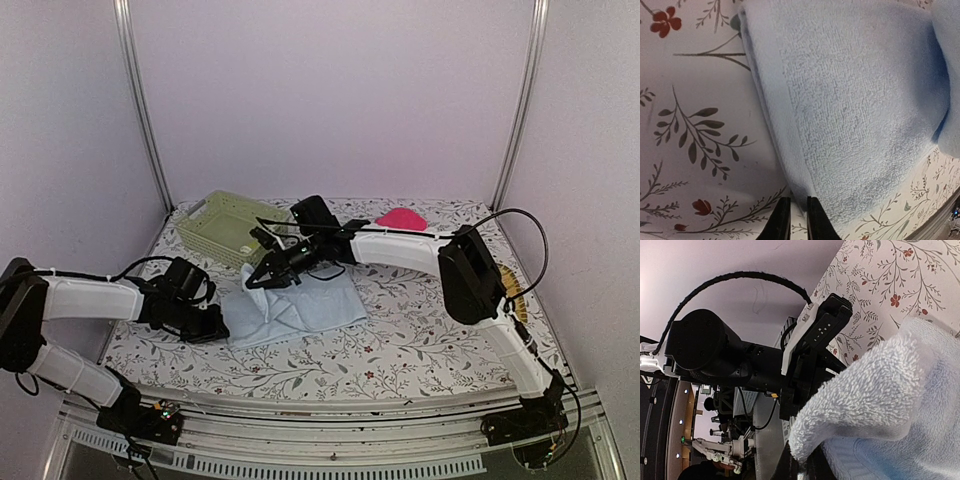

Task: Roll the towels
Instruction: Fold the towel at the center of the board.

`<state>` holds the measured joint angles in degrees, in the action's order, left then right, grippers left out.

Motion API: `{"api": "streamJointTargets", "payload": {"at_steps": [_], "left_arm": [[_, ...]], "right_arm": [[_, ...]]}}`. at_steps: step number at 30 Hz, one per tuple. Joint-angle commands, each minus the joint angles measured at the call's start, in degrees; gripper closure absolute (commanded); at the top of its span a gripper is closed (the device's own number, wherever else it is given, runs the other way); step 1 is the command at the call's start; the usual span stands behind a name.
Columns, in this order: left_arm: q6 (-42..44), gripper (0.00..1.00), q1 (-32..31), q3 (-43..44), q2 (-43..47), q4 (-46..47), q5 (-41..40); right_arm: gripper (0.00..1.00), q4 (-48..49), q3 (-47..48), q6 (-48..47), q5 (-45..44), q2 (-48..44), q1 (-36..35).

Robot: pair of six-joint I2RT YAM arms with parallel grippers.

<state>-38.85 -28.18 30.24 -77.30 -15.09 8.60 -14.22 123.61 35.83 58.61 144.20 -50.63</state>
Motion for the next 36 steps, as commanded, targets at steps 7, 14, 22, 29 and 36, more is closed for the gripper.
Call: {"api": "streamJointTargets", "payload": {"at_steps": [7,14,22,29,36], "left_arm": [[-0.52,0.86,-0.56,-0.98,0.34,2.06,0.54],[-0.44,0.86,-0.56,-1.06,0.05,2.23,0.17],[-0.79,0.87,-0.56,-2.0,0.48,2.41,0.36],[-1.08,0.87,-0.6,-2.31,1.25,2.34,0.23],[-1.48,0.87,-0.56,-1.67,3.45,0.69,-1.59]], "right_arm": [[0.98,6.1,1.63,3.32,-3.05,4.66,-1.09],[0.98,7.62,1.75,3.17,-5.11,6.87,-2.32],[0.97,10.9,5.4,2.83,-10.23,9.22,-4.04],[0.78,11.75,6.41,1.31,-11.25,9.46,-4.77],[0.62,10.38,4.93,-1.61,-7.92,6.28,-4.64]]}}
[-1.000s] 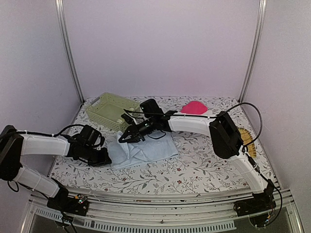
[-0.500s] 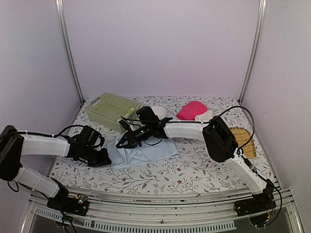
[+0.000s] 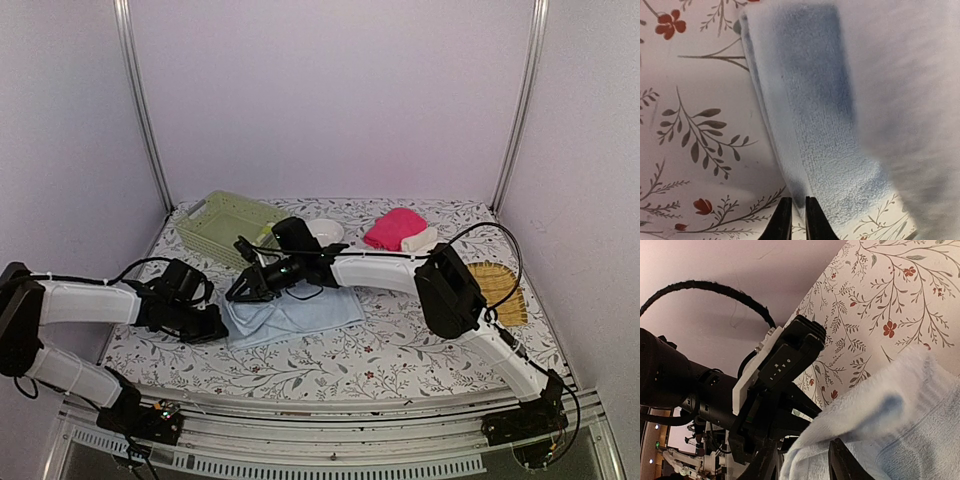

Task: Roll the towels
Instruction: Fold the towel at the center of the board, then smooth out the towel at the center of the board.

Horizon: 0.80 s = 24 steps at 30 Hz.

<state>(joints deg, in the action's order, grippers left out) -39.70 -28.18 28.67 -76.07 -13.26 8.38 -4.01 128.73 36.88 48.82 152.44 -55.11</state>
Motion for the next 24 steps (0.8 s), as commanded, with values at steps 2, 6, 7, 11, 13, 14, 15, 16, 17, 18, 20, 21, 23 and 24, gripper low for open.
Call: {"api": "streamJointTargets", "payload": {"at_steps": [2,6,7,11,13,14,15,16,17,18,20,21,23,24], "left_arm": [[-0.76,0.84,-0.56,0.38,3.64,-2.0,-2.21],[-3.3,0.74,-0.48,0.58,8.64,-4.81,-4.79],[-4.21,0.72,-0.47,0.48,10.74,-5.62,-5.55],[-8.28,0.62,-0.07,-0.82,18.95,-6.36,-5.29],[-9.75,0.59,0.66,-1.85,21.15,-5.23,-1.03],[-10.64,0.58,0.91,-2.4,21.64,-4.82,0.78],[-11.57,0.57,1.11,-3.01,21.74,-4.66,1.96],[-12.56,0.56,1.19,-3.46,21.86,-4.33,2.81],[-13.5,0.55,1.22,-4.05,21.96,-3.52,3.39],[-14.66,0.54,1.34,-4.54,21.93,-2.66,3.75],[-16.7,0.52,1.53,-5.4,21.47,-1.14,3.53],[-17.37,0.52,1.78,-5.98,20.94,-0.06,3.53],[-18.38,0.52,2.26,-6.93,19.52,2.35,3.99],[-18.47,0.52,2.46,-7.24,18.53,3.84,4.55]], "right_arm": [[0.59,-0.85,-1.9,-3.54,2.42,-4.37,0.11],[0.56,-2.72,-7.05,-5.46,3.3,-11.08,1.61],[0.56,-2.9,-8.66,-6.18,3.74,-12.72,2.13],[0.58,-7.87,-15.17,-13.95,3.94,-20.77,4.72],[0.59,-12.52,-17.9,-23.12,2.26,-24.15,6.08],[0.6,-14.86,-19.39,-26.65,1.39,-25.5,6.81],[0.6,-17.67,-20.88,-31.25,-0.05,-26.66,7.67],[0.6,-19.4,-22.52,-34.49,-2.08,-27.83,8.49],[0.61,-20.75,-23.88,-39.86,-4.63,-28.62,9.23],[0.62,-21.57,-25.24,-43.0,-6.62,-29.29,10.13],[0.64,-22.64,-27.1,-46.28,-9.34,-30.12,12.06],[0.65,-23.16,-27.65,-46.99,-10.36,-30.18,12.75],[0.66,-23.62,-29.14,-48.6,-12.64,-30.5,13.49],[0.66,-23.67,-29.96,-49.69,-13.45,-30.55,13.8]]}}
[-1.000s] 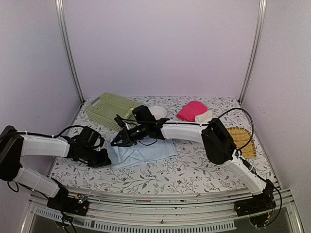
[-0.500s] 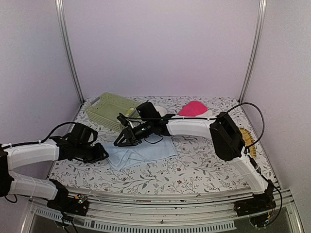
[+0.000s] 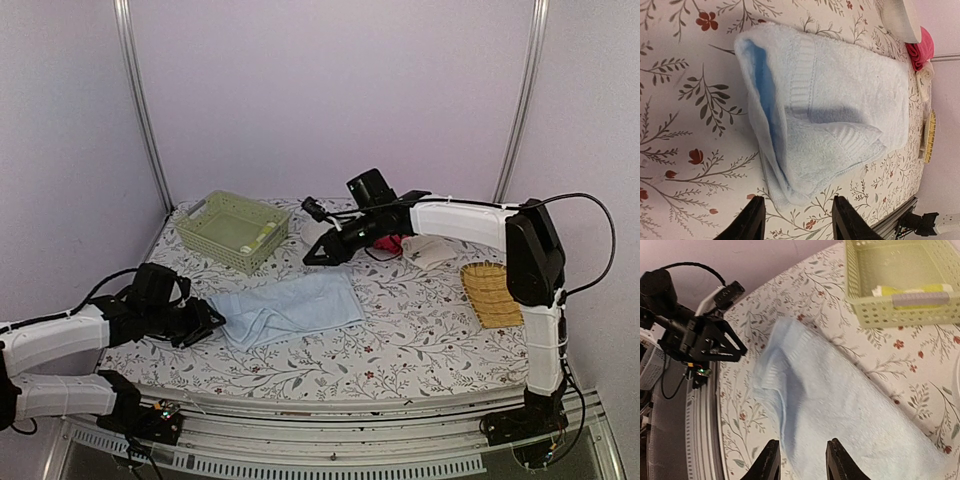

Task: Roll the towels
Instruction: Smooth out the towel at the center of the board.

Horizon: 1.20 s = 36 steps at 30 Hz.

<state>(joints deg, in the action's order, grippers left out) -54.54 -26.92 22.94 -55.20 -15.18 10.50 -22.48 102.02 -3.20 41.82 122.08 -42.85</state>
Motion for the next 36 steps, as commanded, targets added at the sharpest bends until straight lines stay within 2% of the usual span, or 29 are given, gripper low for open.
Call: {"api": "streamJointTargets", "payload": {"at_steps": [1,9,16,18,22,28,30,35,36], "left_arm": [[-3.53,0.52,1.24,-1.76,-3.39,7.41,3.13],[-3.42,0.56,1.79,-0.83,-9.21,11.68,2.12],[-3.15,0.71,3.77,0.63,-13.33,12.57,0.8],[-2.5,0.72,3.86,1.42,-14.28,12.76,1.11],[-1.68,0.71,4.06,2.89,-17.1,13.1,4.29],[-2.56,0.75,3.96,3.91,-18.01,10.75,9.09],[-1.74,0.78,4.02,4.87,-17.33,8.26,9.1],[3.6,0.99,5.44,10.85,-15.51,-2.0,9.0],[5.21,1.0,6.41,12.46,-15.85,-3.93,9.91]], "right_arm": [[0.67,-5.24,-4.02,-10.33,-6.78,-0.18,1.72],[0.68,-5.49,-6.57,-13.47,-7.29,4.46,2.19],[0.7,-5.98,-6.66,-13.32,-5.45,6.53,3.12],[0.7,-6.0,-6.57,-13.39,-5.35,6.8,3.41],[0.7,-6.14,-6.35,-13.26,-5.02,7.27,3.9],[0.7,-6.6,-6.13,-12.91,-4.39,7.92,4.73],[0.7,-6.69,-6.13,-12.76,-4.22,8.09,5.01],[0.71,-6.92,-6.13,-12.53,-3.87,8.38,5.7],[0.71,-7.02,-6.13,-12.46,-3.78,8.49,5.8]]}}
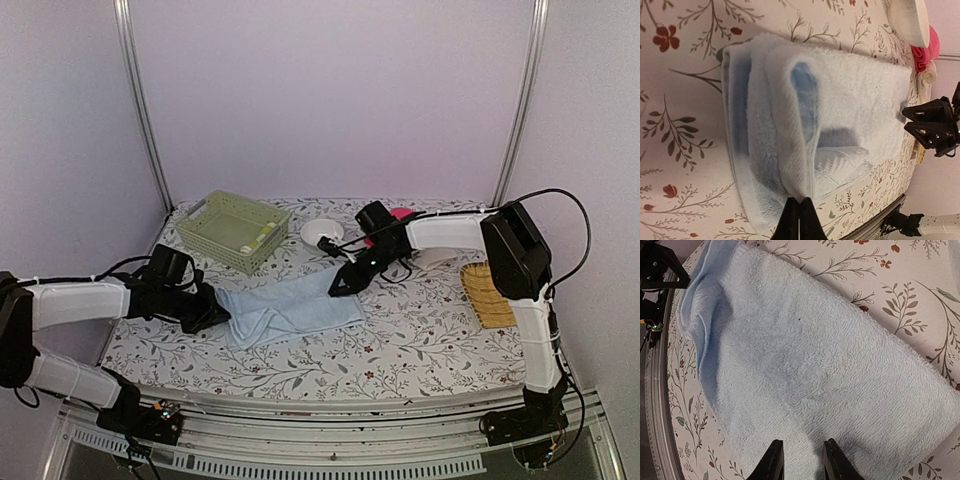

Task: Roll the towels
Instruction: Smooth out the towel at the center of the board.

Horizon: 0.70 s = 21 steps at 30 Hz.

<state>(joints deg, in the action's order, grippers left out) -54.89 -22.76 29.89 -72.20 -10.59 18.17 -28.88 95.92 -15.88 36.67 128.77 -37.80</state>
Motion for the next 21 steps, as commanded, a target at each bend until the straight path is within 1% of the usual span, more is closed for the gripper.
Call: {"api": "streamJointTargets", "payload": {"at_steps": [1,5,8,12,20,21], "left_arm": [[7.06,1.0,3.36,6.46,0.51,-10.81,3.3],[13.67,1.0,9.27,7.84,-1.66,-16.86,9.88],[17.33,1.0,11.39,9.32,-3.21,-20.44,11.76],[21.25,1.0,12.2,11.63,-5.63,-24.72,11.63],[23.63,1.0,15.67,11.51,-7.01,-25.62,10.21],[23.81,0.96,16.13,11.74,-6.88,-26.14,10.21]], "right_arm": [[0.71,-0.58,-0.03,0.31,1.39,1.89,0.91],[0.71,-1.06,-0.03,0.31,1.31,2.26,1.23],[0.71,-1.65,0.21,0.12,1.11,2.69,1.33],[0.71,-2.23,0.5,-0.07,0.54,3.28,1.33],[0.71,-3.02,0.86,-0.28,0.6,3.82,1.33],[0.71,-3.1,0.93,-0.21,0.6,3.79,1.33]]}}
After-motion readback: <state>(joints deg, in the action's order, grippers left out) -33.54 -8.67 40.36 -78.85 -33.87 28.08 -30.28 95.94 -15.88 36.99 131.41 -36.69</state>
